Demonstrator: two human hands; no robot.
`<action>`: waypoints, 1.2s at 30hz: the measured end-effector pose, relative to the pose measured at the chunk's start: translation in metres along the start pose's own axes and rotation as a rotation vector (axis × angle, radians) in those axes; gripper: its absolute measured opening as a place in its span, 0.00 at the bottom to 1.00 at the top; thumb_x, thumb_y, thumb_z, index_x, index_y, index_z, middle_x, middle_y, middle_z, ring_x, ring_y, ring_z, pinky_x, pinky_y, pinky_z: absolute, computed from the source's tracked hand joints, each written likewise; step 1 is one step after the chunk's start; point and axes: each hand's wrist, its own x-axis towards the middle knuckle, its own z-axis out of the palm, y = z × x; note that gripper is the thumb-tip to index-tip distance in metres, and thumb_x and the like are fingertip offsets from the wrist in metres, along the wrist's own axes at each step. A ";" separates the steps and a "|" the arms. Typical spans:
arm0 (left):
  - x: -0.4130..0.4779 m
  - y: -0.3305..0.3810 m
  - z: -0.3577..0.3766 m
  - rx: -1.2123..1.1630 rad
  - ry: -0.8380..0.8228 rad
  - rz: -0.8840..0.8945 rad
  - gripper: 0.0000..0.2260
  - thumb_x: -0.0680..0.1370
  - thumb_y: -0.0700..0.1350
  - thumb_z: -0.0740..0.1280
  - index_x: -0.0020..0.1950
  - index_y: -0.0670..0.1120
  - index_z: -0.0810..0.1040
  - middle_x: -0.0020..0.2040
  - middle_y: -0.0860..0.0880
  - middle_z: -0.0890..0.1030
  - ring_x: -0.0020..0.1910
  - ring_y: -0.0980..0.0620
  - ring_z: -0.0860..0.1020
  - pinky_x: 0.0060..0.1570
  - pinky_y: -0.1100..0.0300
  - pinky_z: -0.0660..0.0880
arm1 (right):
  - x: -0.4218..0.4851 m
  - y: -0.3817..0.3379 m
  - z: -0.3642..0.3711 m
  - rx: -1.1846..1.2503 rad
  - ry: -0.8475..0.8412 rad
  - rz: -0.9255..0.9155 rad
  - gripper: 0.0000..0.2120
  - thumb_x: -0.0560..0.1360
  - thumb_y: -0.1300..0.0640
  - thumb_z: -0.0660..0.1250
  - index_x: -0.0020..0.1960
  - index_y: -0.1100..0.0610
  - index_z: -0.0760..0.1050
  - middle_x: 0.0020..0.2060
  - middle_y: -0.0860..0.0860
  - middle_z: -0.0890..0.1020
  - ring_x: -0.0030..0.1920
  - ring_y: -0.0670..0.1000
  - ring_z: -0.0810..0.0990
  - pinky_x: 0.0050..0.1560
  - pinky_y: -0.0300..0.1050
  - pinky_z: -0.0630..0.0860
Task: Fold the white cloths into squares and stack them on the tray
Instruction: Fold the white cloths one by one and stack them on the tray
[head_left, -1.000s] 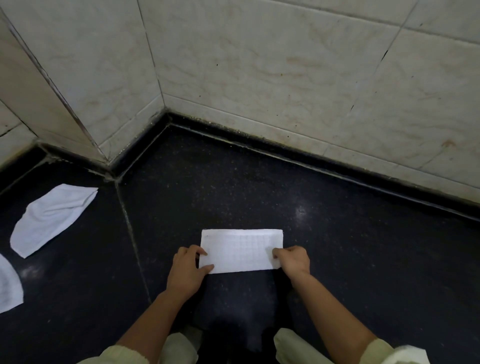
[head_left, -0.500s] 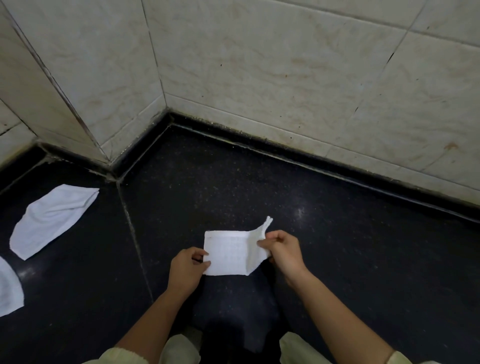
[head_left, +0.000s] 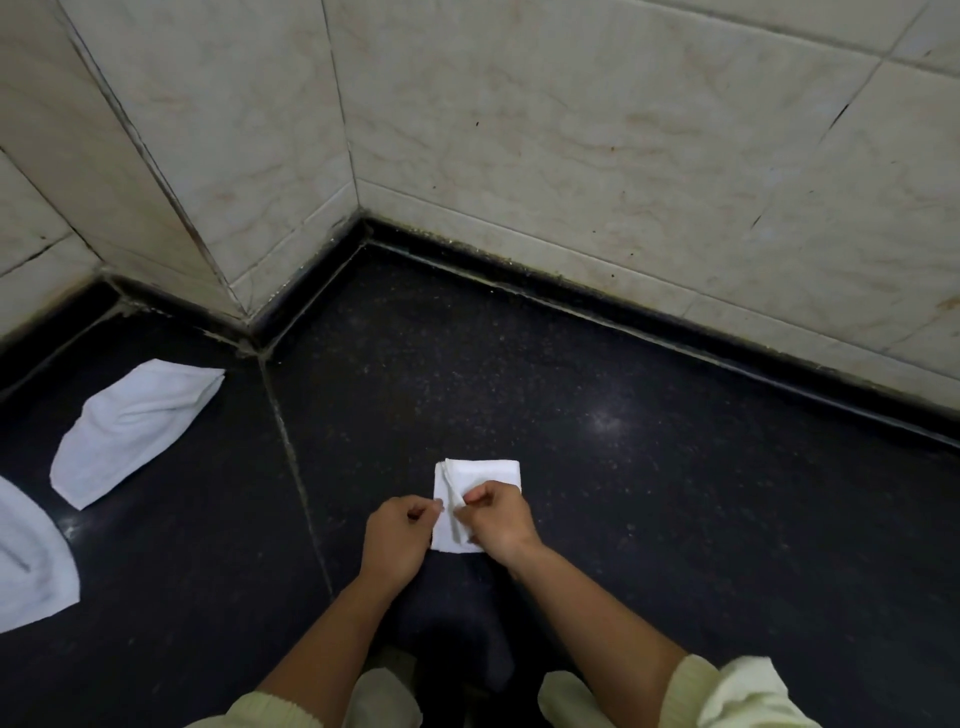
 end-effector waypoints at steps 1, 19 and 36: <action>0.001 -0.001 -0.001 -0.019 -0.005 -0.014 0.12 0.79 0.47 0.65 0.42 0.44 0.84 0.37 0.44 0.83 0.38 0.45 0.82 0.44 0.48 0.80 | 0.001 0.000 0.003 -0.016 0.005 0.003 0.08 0.74 0.63 0.68 0.40 0.53 0.73 0.42 0.51 0.79 0.44 0.50 0.79 0.46 0.44 0.80; 0.002 0.012 -0.010 -0.023 -0.019 -0.131 0.08 0.71 0.38 0.73 0.49 0.43 0.83 0.44 0.46 0.83 0.44 0.49 0.82 0.50 0.48 0.80 | 0.008 0.008 -0.026 0.128 0.053 0.055 0.09 0.75 0.65 0.64 0.40 0.58 0.80 0.34 0.51 0.81 0.34 0.48 0.78 0.35 0.37 0.75; 0.004 0.048 -0.003 -0.251 -0.134 -0.467 0.06 0.72 0.41 0.71 0.42 0.38 0.80 0.36 0.44 0.78 0.36 0.47 0.76 0.36 0.58 0.73 | -0.003 0.022 -0.058 0.299 0.022 0.166 0.08 0.70 0.63 0.69 0.48 0.63 0.78 0.44 0.58 0.83 0.44 0.55 0.82 0.41 0.48 0.81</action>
